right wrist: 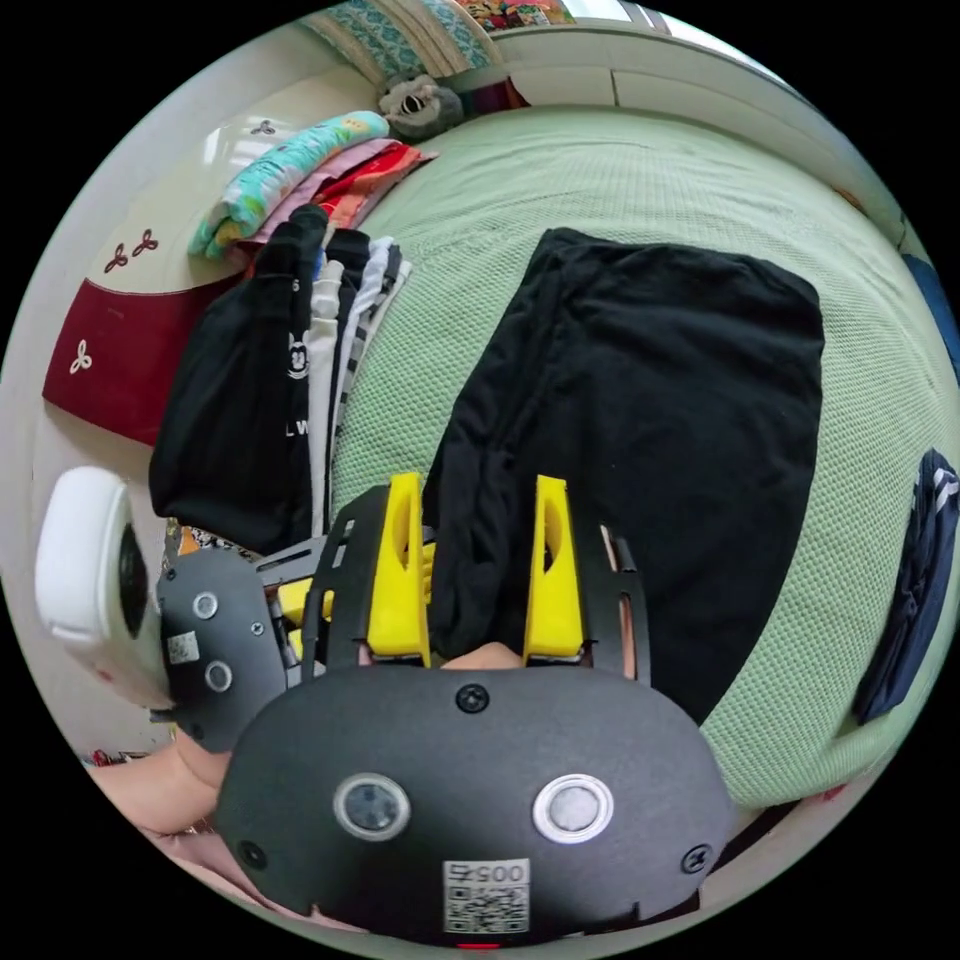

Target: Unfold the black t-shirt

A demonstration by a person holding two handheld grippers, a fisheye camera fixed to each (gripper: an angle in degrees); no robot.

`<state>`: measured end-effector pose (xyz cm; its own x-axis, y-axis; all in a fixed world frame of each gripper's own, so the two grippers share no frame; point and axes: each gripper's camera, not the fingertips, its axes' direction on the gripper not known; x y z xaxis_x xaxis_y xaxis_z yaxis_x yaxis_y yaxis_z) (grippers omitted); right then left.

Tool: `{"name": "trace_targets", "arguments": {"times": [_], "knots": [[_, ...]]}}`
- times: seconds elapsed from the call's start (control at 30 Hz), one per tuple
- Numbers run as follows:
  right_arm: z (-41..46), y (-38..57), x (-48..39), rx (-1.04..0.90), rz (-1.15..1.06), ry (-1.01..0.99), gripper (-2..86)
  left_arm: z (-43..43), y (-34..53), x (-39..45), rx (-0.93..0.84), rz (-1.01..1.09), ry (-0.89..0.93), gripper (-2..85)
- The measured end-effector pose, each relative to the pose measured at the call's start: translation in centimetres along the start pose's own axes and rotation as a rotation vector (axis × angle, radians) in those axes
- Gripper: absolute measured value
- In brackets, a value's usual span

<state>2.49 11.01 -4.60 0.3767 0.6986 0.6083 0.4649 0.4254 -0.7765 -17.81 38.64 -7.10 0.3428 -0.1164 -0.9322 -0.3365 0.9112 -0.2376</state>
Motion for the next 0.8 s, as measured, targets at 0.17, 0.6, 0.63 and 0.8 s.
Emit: {"name": "trace_targets", "arguments": {"times": [0.17,0.6,0.63,0.8], "knots": [[0.6,-0.1,0.7,0.004,0.003,0.123,4.8,0.0,0.3,-0.8,-0.004,0.014,0.017,-0.6],[-3.6,2.9,4.1,0.113,0.026,0.073,-0.6,-0.2,0.0,-6.7,0.089,-0.141,-0.017,8.8],[-4.2,3.4,4.4,0.13,0.03,0.074,-0.7,0.2,-0.4,-7.0,0.088,-0.156,0.002,9.6],[-6.1,5.2,6.0,0.183,0.06,0.106,-0.7,1.9,-2.0,-7.0,0.041,-0.208,-0.031,13.1]]}}
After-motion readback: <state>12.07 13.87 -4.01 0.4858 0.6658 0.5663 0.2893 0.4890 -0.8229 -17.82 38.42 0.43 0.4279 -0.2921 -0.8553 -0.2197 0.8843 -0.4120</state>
